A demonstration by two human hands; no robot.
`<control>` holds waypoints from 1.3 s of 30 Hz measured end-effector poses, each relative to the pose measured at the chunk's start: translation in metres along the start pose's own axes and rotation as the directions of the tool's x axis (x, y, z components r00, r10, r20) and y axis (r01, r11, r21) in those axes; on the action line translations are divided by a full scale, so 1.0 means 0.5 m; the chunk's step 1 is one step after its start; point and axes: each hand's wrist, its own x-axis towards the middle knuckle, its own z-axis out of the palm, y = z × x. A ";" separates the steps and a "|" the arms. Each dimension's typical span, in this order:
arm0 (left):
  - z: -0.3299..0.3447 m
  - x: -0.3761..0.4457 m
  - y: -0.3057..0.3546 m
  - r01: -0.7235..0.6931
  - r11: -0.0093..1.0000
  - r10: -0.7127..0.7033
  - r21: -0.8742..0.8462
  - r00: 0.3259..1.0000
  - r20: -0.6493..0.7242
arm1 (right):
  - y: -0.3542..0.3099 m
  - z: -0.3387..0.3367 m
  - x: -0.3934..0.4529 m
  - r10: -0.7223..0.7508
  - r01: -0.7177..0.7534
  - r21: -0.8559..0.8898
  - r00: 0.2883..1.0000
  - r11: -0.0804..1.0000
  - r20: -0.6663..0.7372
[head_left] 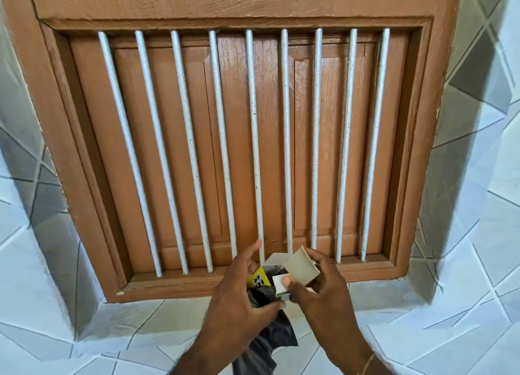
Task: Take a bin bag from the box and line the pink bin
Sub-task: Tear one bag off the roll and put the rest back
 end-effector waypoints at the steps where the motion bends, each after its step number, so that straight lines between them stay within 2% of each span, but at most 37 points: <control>1: 0.002 0.001 0.004 -0.014 1.000 0.014 0.016 1.000 0.017 | 0.002 0.004 -0.002 -0.037 0.036 -0.035 0.999 0.999 -0.034; 3: 0.002 0.002 0.005 -0.042 0.998 0.041 0.048 0.999 0.031 | 0.001 0.011 -0.008 -0.112 0.107 -0.086 0.992 0.991 -0.060; 5: 0.001 0.003 -0.002 -0.048 0.998 0.047 0.037 0.999 0.021 | 0.003 0.014 -0.014 -0.178 0.174 -0.130 0.984 0.976 -0.017; 8: -0.002 0.004 -0.002 -0.024 0.998 0.023 0.065 1.000 0.006 | -0.002 0.022 -0.025 -0.158 0.165 -0.104 0.985 0.981 0.075; 12: -0.001 0.000 0.003 0.011 0.998 -0.009 0.057 1.000 -0.026 | 0.003 0.028 -0.015 -0.124 0.123 -0.072 0.992 0.990 -0.019; 17: -0.015 -0.009 0.004 0.031 0.990 -0.037 0.138 0.999 0.038 | 0.006 0.014 0.002 -0.059 0.062 0.015 0.990 0.998 -0.126; 20: -0.022 -0.018 -0.020 0.125 0.977 -0.127 0.175 0.992 -0.001 | 0.009 0.004 0.011 -0.032 0.037 0.025 0.985 0.999 -0.172; 22: -0.015 -0.024 -0.044 0.230 0.967 -0.229 0.111 0.973 -0.020 | 0.010 0.001 0.013 -0.024 0.031 0.029 0.980 0.999 -0.196; 26: 0.006 -0.035 -0.078 0.387 0.919 -0.383 -0.073 0.922 0.060 | 0.011 0.001 0.011 -0.011 0.024 0.063 0.980 0.998 -0.201; 28: 0.008 -0.036 -0.084 0.376 0.920 -0.373 -0.109 0.927 0.048 | 0.015 -0.001 0.012 -0.011 0.024 0.060 0.979 0.998 -0.203; 33: 0.012 -0.033 -0.072 0.323 0.944 -0.327 -0.065 0.943 -0.065 | 0.033 -0.001 0.011 -0.113 0.108 -0.037 0.976 0.994 -0.184; 39: 0.018 -0.033 -0.052 0.308 0.951 -0.302 0.027 0.945 -0.122 | 0.045 0.002 0.016 -0.084 0.087 0.000 0.954 0.996 -0.288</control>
